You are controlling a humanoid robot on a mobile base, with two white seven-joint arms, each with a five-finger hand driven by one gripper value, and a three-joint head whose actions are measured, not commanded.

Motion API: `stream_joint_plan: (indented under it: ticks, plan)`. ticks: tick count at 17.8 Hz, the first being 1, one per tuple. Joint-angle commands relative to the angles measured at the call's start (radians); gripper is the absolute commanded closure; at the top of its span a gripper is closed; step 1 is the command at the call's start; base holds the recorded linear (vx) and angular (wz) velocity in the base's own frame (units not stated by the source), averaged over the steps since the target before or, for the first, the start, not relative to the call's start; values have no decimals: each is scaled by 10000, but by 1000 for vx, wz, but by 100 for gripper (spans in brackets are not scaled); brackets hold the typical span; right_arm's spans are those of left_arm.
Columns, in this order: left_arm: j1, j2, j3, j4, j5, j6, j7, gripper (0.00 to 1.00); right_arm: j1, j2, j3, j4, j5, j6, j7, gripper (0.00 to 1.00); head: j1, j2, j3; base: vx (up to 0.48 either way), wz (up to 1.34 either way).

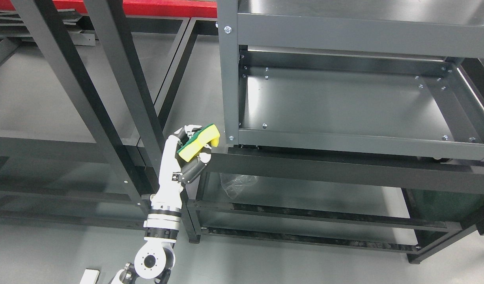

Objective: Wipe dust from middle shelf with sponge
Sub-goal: 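Withdraw the left hand holding the sponge out of the shelf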

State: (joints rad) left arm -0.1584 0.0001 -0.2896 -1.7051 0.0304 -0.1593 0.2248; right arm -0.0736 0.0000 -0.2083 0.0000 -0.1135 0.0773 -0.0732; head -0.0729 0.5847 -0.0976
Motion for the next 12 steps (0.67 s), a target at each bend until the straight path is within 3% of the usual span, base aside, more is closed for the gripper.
stream_joint_plan:
  ticks: [1, 12]
  plan:
    - [295, 173, 580, -467, 126, -64, -8, 99, 0, -175, -4, -175, 0, -6, -4, 0, 0, 0, 0, 0, 0]
    - [310, 173, 457, -483, 141, -49, -54, 99, 0, -175, -4, -175, 0, -6, -4, 0, 0, 0, 0, 0, 0]
